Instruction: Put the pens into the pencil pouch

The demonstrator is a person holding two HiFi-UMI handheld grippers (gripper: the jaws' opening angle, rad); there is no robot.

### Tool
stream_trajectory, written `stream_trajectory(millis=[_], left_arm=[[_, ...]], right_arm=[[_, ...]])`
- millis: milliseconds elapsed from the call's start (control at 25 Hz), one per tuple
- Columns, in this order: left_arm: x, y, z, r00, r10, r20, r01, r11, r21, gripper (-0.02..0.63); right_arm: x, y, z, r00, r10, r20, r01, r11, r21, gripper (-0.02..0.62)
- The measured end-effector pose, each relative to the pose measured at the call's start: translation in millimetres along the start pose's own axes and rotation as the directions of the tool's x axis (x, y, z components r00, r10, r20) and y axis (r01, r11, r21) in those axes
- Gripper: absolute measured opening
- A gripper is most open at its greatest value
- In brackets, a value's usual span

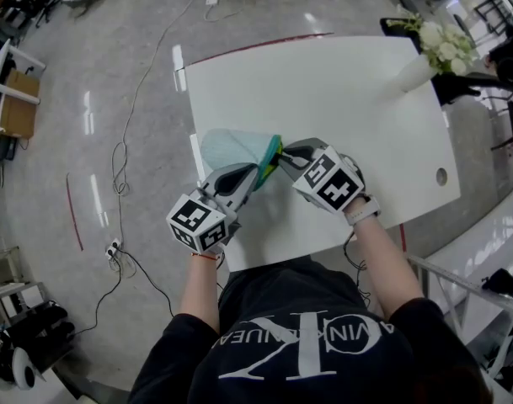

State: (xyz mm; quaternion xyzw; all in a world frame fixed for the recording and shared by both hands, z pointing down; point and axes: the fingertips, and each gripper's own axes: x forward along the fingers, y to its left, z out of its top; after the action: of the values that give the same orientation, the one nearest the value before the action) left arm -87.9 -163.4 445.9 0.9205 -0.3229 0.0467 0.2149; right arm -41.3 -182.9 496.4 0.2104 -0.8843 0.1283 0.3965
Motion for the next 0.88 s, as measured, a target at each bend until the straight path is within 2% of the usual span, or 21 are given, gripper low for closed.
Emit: stream_trajectory(millis=[120, 240, 480, 880], left_arm=[[-2.0, 4.0, 2.4, 0.999, 0.027, 0.018, -0.027, 1.000, -0.009, 0.006], [-5.5, 6.1, 6.2, 0.998, 0.040, 0.044, -0.038, 0.999, -0.032, 0.006], [-10.0, 6.7, 9.4, 0.998, 0.042, 0.056, -0.040, 0.999, -0.032, 0.006], [-7.5, -8.0, 6.8, 0.999, -0.006, 0.037, 0.006, 1.000, 0.001, 0.006]], right_arm=[[-9.5, -1.4, -0.8, 0.998, 0.017, 0.057, -0.022, 0.997, 0.074, 0.089], [-17.1, -0.3, -8.5, 0.998, 0.024, 0.064, -0.030, 0.995, 0.096, 0.087], [-14.2, -0.6, -18.9, 1.000, -0.010, 0.024, 0.008, 0.999, 0.054, 0.041], [-3.4, 7.0, -6.8, 1.000, 0.008, 0.007, -0.008, 1.000, -0.009, 0.018]])
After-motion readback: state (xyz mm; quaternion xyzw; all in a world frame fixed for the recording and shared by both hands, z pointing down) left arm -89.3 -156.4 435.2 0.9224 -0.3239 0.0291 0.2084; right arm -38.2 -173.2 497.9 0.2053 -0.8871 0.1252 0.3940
